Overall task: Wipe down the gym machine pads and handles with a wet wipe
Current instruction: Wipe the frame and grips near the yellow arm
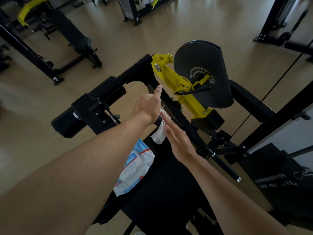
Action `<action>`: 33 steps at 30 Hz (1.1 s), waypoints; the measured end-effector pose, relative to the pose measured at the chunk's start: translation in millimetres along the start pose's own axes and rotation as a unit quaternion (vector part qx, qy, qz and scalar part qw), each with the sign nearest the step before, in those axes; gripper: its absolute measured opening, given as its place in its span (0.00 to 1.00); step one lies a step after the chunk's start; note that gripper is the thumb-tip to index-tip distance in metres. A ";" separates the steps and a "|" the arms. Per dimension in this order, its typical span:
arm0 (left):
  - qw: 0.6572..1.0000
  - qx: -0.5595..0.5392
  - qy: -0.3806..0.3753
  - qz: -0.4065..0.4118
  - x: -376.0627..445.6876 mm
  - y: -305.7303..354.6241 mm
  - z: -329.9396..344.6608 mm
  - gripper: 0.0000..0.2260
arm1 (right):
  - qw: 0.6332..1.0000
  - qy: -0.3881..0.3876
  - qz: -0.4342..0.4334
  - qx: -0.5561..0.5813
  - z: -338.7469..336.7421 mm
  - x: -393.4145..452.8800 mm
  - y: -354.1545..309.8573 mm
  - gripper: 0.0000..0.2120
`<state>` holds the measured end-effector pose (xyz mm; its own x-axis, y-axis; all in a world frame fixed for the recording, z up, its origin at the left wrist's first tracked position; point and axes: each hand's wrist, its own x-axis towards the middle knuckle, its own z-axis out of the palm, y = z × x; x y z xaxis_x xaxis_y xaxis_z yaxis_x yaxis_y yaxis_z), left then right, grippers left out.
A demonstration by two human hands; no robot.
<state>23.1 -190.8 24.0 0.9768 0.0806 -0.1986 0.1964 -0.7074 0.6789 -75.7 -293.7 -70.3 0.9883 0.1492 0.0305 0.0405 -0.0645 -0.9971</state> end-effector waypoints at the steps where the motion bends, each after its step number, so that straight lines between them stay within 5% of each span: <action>1: 1.000 -0.001 0.001 -0.001 0.1 -0.1 0.2 0.29 | 1.000 0.014 0.000 -0.028 0.1 2.2 1.5 0.26; 12: 1.000 -0.002 0.009 -0.002 -1.2 0.5 -0.8 0.28 | 0.966 0.206 -0.134 -0.079 24.2 22.3 -16.1 0.21; 18: 1.000 -0.028 0.012 -0.006 -2.3 1.6 -0.1 0.29 | 0.972 0.204 -0.052 -0.108 23.6 26.3 6.0 0.21; 22: 0.998 -0.037 0.046 0.003 -8.5 1.2 -1.0 0.30 | 0.972 0.200 -0.077 -0.096 25.5 20.9 -15.8 0.20; 25: 0.986 -0.150 0.063 -0.034 -12.2 -6.5 -8.5 0.30 | 0.968 0.207 -0.115 -0.079 27.4 18.8 -28.3 0.22; 33: 0.976 -0.190 0.101 0.025 -52.5 -38.4 -23.4 0.19 | 0.976 0.178 -0.040 -0.120 18.5 15.8 -3.3 0.24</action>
<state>-33.7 -151.5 24.9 0.9755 0.2161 -0.0409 0.1279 -0.4064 0.9047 -62.9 -272.8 -67.8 0.9672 -0.1859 0.1731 0.1114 -0.3019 -0.9468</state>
